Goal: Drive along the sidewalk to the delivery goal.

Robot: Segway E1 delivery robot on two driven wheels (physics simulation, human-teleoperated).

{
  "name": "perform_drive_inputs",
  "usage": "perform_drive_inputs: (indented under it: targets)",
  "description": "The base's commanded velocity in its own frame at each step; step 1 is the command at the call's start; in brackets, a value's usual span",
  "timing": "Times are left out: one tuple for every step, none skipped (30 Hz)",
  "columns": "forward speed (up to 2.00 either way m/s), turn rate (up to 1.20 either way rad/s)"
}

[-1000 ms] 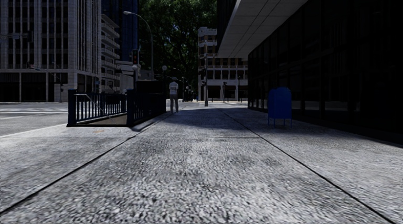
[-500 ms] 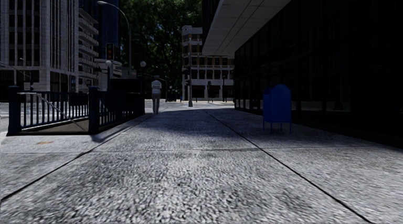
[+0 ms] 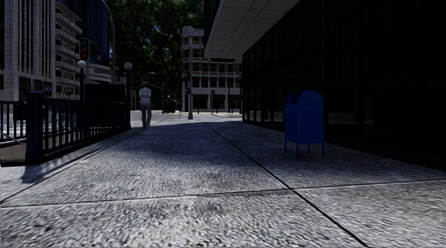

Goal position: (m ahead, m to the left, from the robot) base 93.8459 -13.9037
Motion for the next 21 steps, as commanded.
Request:
perform_drive_inputs:
  targets:
    - [2.0,0.0]
    - [2.0,0.0]
    - [2.0,0.0]
    - [2.0,0.0]
    - [2.0,0.0]
    - [2.0,0.0]
    - [2.0,0.0]
    - [2.0,0.0]
    - [2.0,0.0]
    - [2.0,0.0]
    - [2.0,0.0]
    - [2.0,0.0]
    - [2.0,0.0]
    - [2.0,0.0]
    - [2.0,0.0]
    - [2.0,0.0]
    - [2.0,0.0]
    - [2.0,0.0]
    - [2.0,0.0]
    - [2.0,0.0]
    - [2.0,0.0]
